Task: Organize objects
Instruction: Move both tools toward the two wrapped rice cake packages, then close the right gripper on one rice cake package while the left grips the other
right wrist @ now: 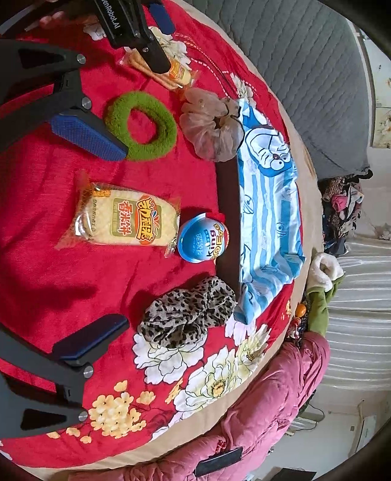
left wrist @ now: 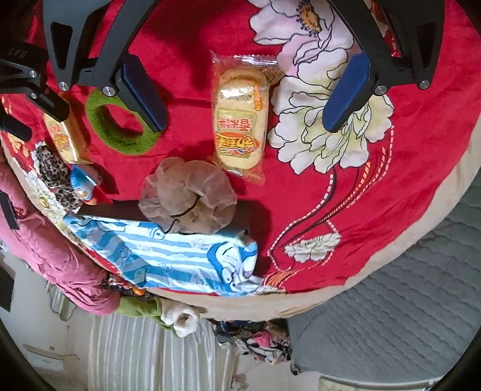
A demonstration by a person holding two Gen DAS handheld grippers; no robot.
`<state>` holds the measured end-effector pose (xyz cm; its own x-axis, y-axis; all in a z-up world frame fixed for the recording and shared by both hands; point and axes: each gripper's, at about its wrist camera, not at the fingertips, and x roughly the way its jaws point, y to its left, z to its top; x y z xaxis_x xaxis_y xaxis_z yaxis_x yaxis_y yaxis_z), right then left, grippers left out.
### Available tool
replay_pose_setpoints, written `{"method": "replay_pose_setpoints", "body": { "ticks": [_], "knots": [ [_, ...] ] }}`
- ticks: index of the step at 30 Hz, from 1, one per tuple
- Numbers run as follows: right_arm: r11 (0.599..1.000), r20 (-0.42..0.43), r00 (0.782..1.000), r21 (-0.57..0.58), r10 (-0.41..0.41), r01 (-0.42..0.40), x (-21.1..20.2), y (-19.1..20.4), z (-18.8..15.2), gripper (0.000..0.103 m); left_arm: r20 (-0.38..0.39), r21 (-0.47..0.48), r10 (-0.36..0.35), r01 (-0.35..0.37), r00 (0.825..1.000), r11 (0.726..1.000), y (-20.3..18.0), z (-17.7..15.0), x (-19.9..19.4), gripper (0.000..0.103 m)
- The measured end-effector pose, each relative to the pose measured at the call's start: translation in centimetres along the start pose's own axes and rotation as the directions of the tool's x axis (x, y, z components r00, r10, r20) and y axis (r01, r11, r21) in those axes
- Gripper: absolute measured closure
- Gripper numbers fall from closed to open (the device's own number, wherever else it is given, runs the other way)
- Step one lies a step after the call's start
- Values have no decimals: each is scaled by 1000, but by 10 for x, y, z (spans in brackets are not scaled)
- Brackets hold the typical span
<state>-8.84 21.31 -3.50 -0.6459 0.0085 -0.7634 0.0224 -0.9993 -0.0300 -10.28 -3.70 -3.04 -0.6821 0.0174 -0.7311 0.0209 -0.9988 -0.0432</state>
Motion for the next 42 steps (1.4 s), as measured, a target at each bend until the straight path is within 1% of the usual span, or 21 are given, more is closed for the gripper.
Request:
{"method": "replay_pose_setpoints", "body": {
  "ticks": [5,10,14,17,19,21,23,25,27,29,31,33,35,38,42],
  "knots": [
    [1000,-25,1000,17,-12,12,12,-2,0,1,-16,-18,1,-1,1000,1000,3,1,10,0],
    [999,-37,999,30,-19,20,19,-4,2,1,-33,-27,23,-24,999,999,3,2,19,0],
    [999,-42,999,30,-18,19,23,-5,2,1,-34,-52,-1,-1,999,999,6,4,22,0],
    [999,-52,999,42,-11,13,26,-7,2,1,-36,-36,1,-3,999,999,3,6,26,1],
    [999,-55,998,41,-14,16,28,-7,2,2,-29,-13,8,-8,1000,1000,-1,5,25,5],
    [999,-54,998,43,-19,21,28,-8,2,11,-27,9,8,-7,1000,1000,-3,6,25,10],
    [999,-56,998,39,-30,32,29,-9,3,16,-20,24,11,-10,1000,1000,-5,6,24,13],
    [999,-61,998,24,-28,30,30,-7,3,22,-31,34,3,-2,1000,999,-5,6,26,22],
    [1000,-69,997,24,-14,16,31,-6,3,33,-74,30,-23,25,997,999,-3,6,33,49],
    [1000,-73,997,22,3,-1,32,-4,2,40,-119,17,-50,52,992,999,-1,4,39,60],
    [1000,-73,997,14,12,-11,31,-1,2,45,-121,24,-49,52,991,998,-2,3,40,62],
    [999,-70,997,15,31,-30,29,0,2,56,-118,46,-48,53,992,998,-5,3,37,63],
    [999,-69,997,16,41,-40,29,0,2,62,-120,57,-58,66,991,996,-7,2,35,63],
    [999,-63,997,5,41,-41,26,1,2,63,-121,62,-74,82,990,995,-7,1,34,64],
    [999,-57,997,14,50,-49,25,0,1,63,-112,39,-90,95,990,995,-3,2,30,64]
  ]
}}
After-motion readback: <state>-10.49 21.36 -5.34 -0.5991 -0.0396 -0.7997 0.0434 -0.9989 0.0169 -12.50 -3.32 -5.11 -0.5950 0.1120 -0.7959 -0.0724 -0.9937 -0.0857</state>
